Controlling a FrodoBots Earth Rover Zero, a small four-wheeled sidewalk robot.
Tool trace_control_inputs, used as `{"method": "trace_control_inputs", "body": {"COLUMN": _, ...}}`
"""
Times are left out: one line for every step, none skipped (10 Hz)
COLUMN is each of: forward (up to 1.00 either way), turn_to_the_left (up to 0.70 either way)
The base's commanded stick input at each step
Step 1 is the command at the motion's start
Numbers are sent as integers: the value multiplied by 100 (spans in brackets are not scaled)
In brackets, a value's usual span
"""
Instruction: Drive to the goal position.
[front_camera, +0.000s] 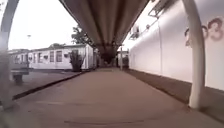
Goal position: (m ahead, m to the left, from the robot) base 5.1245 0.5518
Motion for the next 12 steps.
{"method": "trace_control_inputs", "body": {"forward": 85, "turn_to_the_left": 0}}
{"method": "trace_control_inputs", "body": {"forward": 85, "turn_to_the_left": 0}}
{"method": "trace_control_inputs", "body": {"forward": 85, "turn_to_the_left": 0}}
{"method": "trace_control_inputs", "body": {"forward": 85, "turn_to_the_left": 0}}
{"method": "trace_control_inputs", "body": {"forward": 85, "turn_to_the_left": 0}}
{"method": "trace_control_inputs", "body": {"forward": 85, "turn_to_the_left": 0}}
{"method": "trace_control_inputs", "body": {"forward": 85, "turn_to_the_left": 0}}
{"method": "trace_control_inputs", "body": {"forward": 85, "turn_to_the_left": 0}}
{"method": "trace_control_inputs", "body": {"forward": 85, "turn_to_the_left": 0}}
{"method": "trace_control_inputs", "body": {"forward": 85, "turn_to_the_left": 0}}
{"method": "trace_control_inputs", "body": {"forward": 85, "turn_to_the_left": 0}}
{"method": "trace_control_inputs", "body": {"forward": 85, "turn_to_the_left": 0}}
